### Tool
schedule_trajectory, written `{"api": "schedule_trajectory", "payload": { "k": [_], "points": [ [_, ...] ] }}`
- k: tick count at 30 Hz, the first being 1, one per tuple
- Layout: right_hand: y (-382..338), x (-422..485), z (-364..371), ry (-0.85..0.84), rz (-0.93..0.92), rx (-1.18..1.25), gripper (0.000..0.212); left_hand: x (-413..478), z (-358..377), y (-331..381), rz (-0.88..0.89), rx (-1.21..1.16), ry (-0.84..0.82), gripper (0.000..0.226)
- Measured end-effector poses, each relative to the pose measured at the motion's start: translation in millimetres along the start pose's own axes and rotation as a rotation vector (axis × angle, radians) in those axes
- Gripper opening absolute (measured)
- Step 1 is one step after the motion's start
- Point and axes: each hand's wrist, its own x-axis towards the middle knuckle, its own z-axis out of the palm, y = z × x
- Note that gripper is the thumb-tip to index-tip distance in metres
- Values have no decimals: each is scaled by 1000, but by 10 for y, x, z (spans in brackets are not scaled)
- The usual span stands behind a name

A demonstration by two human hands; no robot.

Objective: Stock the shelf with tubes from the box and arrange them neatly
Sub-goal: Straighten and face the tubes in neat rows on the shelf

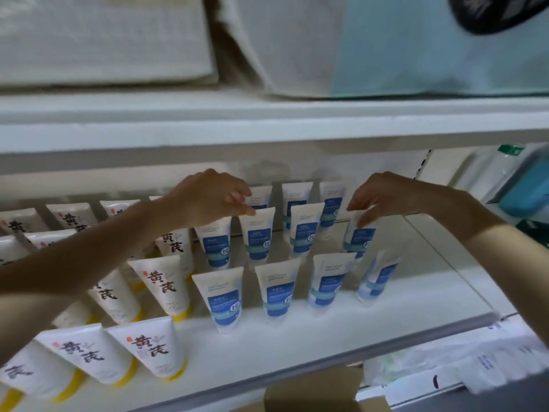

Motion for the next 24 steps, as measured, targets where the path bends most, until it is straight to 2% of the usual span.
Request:
{"api": "schedule_trajectory", "payload": {
  "k": [2, 5, 10, 15, 22, 24],
  "points": [
    [98, 44, 106, -3, 4, -78, 23, -104, -103, -101, -16, 24, -12, 30],
    [185, 120, 188, 30, -14, -119, 33, -209, -149, -256, -55, 115, -73, 30],
    [85, 149, 170, 58, 4, -206, 24, -265, -97, -339, -34, 68, -24, 20],
    [19, 257, 162, 96, -27, -162, 13, -235, -72, -332, -36, 103, -69, 28],
    [-52, 327, 152, 46, -2, -173, 35, -206, 56, -320, -41, 174, -123, 36],
    [-45, 327, 151, 40, 2, -163, 29, -208, 75, -332, -45, 169, -109, 36]
  ]
}}
